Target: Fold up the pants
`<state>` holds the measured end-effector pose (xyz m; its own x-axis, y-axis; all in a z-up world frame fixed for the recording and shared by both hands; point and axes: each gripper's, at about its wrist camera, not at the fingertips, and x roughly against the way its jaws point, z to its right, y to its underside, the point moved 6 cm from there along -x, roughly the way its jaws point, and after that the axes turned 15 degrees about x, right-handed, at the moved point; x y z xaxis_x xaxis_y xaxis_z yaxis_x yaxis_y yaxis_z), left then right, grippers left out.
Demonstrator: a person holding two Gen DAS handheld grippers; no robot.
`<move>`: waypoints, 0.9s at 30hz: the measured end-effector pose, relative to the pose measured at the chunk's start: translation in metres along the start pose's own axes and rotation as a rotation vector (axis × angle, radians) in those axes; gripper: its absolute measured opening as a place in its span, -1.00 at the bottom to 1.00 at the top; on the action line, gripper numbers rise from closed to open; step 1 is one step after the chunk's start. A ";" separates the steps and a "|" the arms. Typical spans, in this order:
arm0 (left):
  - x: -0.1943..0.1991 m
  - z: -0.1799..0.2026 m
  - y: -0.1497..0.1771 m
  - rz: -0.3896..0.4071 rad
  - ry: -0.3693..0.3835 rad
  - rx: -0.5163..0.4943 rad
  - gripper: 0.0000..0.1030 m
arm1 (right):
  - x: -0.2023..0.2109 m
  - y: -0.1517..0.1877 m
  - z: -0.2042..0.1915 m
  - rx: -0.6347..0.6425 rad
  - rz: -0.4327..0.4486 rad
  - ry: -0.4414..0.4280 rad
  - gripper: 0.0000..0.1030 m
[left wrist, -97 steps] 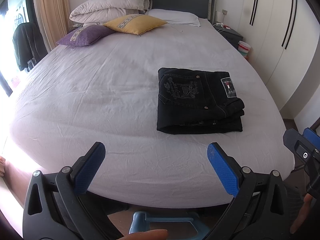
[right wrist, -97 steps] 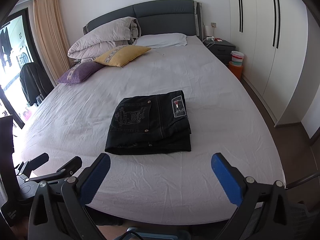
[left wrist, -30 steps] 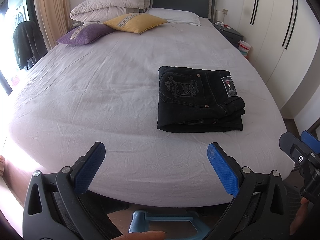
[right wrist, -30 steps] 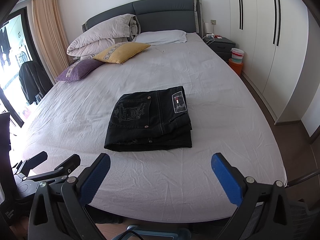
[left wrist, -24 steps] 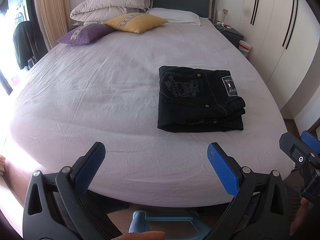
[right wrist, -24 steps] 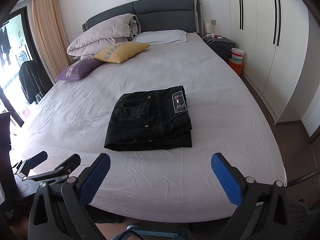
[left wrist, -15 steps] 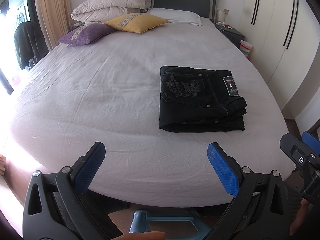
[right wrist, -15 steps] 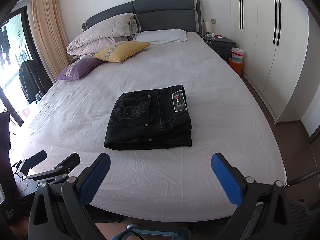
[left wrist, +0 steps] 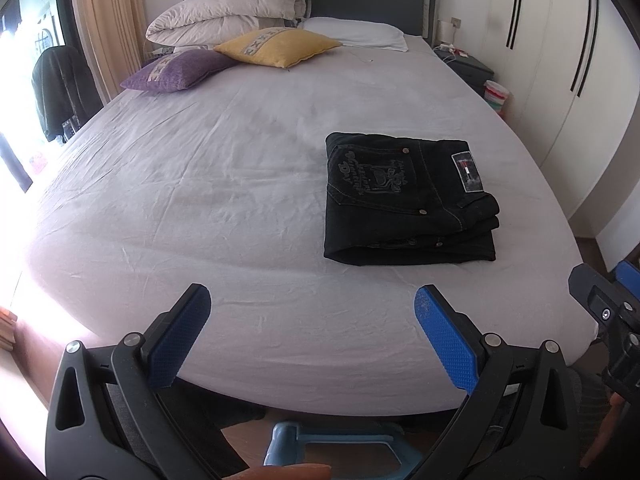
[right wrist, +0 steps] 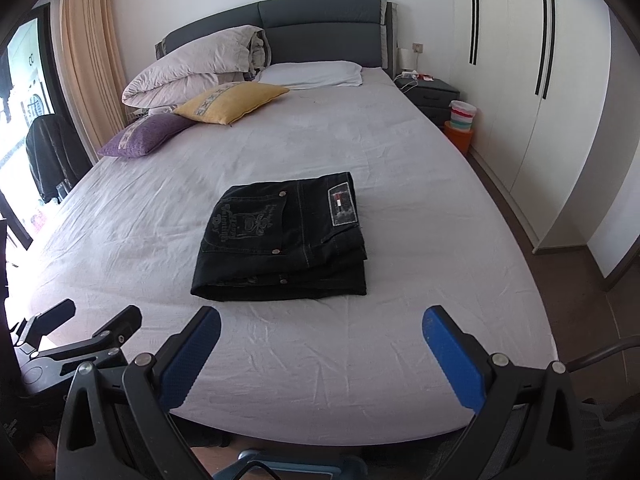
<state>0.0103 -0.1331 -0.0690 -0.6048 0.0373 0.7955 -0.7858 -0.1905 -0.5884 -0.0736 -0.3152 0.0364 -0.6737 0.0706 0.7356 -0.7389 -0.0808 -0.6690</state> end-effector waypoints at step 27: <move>-0.002 0.003 0.002 0.012 -0.026 -0.019 0.99 | -0.004 -0.012 0.020 0.023 -0.043 0.001 1.00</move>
<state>0.0107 -0.1365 -0.0710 -0.6112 0.0100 0.7914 -0.7807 -0.1722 -0.6008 -0.0614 -0.3344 0.0437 -0.6414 0.0752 0.7635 -0.7667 -0.1002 -0.6341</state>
